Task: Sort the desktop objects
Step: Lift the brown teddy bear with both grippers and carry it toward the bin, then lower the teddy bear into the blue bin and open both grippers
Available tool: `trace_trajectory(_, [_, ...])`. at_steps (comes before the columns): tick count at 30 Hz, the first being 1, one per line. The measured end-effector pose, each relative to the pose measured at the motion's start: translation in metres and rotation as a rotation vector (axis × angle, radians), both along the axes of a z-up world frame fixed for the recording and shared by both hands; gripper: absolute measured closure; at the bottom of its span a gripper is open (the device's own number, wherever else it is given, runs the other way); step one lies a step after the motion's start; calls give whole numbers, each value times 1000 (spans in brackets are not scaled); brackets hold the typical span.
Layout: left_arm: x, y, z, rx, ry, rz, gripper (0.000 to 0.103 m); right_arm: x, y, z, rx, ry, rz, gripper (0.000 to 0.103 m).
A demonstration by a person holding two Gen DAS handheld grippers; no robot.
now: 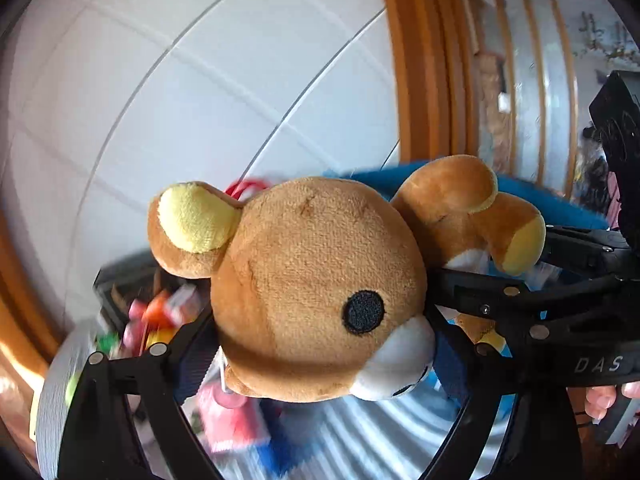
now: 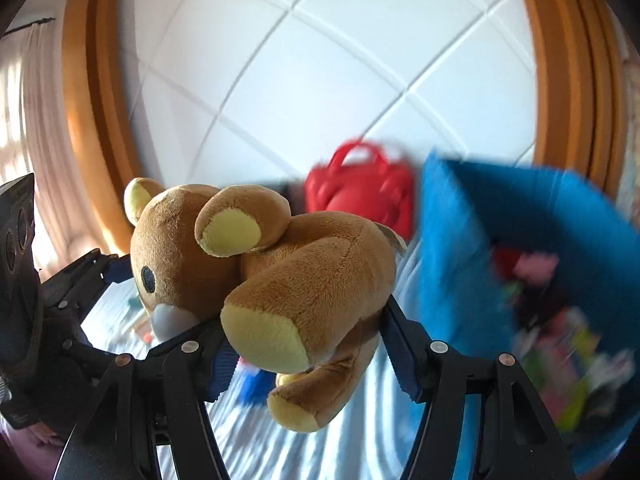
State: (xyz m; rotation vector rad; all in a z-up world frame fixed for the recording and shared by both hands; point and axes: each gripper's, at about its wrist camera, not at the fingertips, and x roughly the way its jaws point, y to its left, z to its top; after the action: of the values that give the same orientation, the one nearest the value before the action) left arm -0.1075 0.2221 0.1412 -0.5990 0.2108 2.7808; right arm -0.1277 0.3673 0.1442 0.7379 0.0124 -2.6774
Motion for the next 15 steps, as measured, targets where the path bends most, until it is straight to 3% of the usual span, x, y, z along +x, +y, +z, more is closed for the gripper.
trace_trajectory(6, [-40, 76, 38, 7, 11, -113, 11, -17, 84, 41, 3, 14, -116, 39])
trace_trajectory(15, [-85, 222, 31, -50, -121, -267, 10, -41, 227, 28, -42, -106, -269, 39])
